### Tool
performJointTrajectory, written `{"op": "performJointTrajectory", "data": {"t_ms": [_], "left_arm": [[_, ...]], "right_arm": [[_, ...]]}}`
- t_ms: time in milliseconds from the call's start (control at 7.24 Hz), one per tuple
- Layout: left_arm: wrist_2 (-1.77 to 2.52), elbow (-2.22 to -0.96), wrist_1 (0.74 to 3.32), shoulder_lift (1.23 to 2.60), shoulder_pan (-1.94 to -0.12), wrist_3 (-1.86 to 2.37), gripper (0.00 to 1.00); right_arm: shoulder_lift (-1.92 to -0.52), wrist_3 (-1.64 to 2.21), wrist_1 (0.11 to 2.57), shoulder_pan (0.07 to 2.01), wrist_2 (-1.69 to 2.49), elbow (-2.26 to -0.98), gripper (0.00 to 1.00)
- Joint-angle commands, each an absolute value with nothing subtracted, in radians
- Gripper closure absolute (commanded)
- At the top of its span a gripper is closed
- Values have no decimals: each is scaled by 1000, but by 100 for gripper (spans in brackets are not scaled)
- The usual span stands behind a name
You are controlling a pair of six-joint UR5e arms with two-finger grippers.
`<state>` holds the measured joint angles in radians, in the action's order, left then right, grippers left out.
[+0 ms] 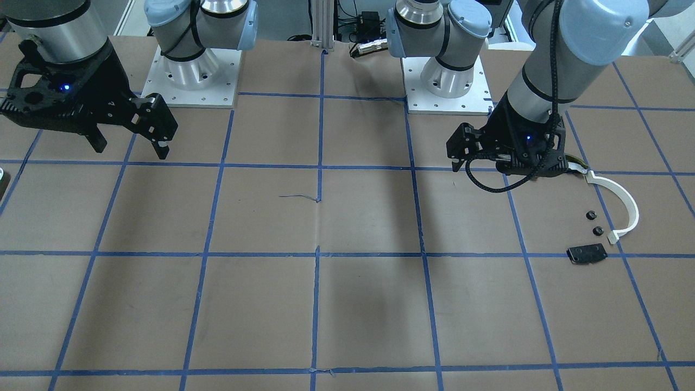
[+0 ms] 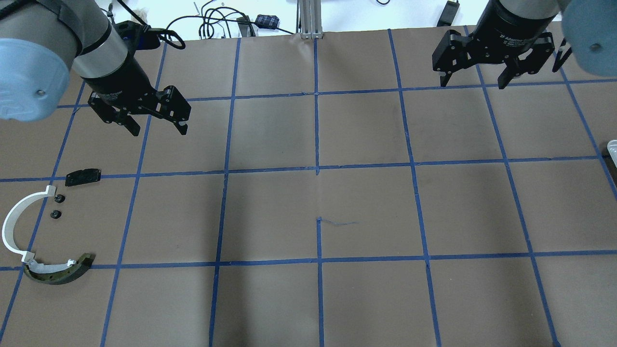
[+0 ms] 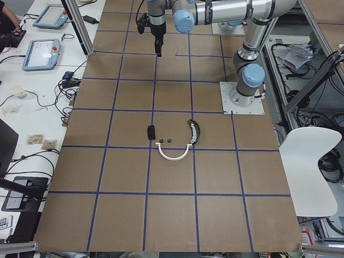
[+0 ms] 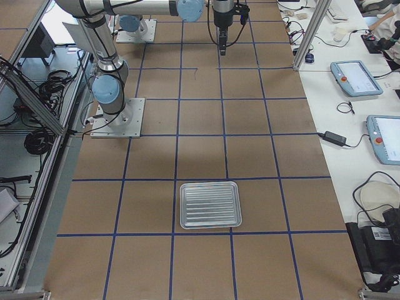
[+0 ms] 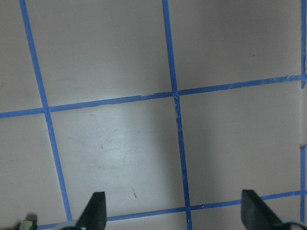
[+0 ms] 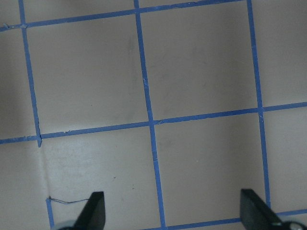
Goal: Place bearing gear from tray to pile
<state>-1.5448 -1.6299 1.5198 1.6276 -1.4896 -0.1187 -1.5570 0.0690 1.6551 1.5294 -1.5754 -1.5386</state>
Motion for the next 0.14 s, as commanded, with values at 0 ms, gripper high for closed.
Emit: {"op": "performJointTrajectory", "data": {"t_ms": [0], "left_arm": [[-1545, -1629, 1525, 1621, -1496, -106, 0]], "right_arm": [[-1557, 69, 1655, 1529, -1575, -1539, 0]]}}
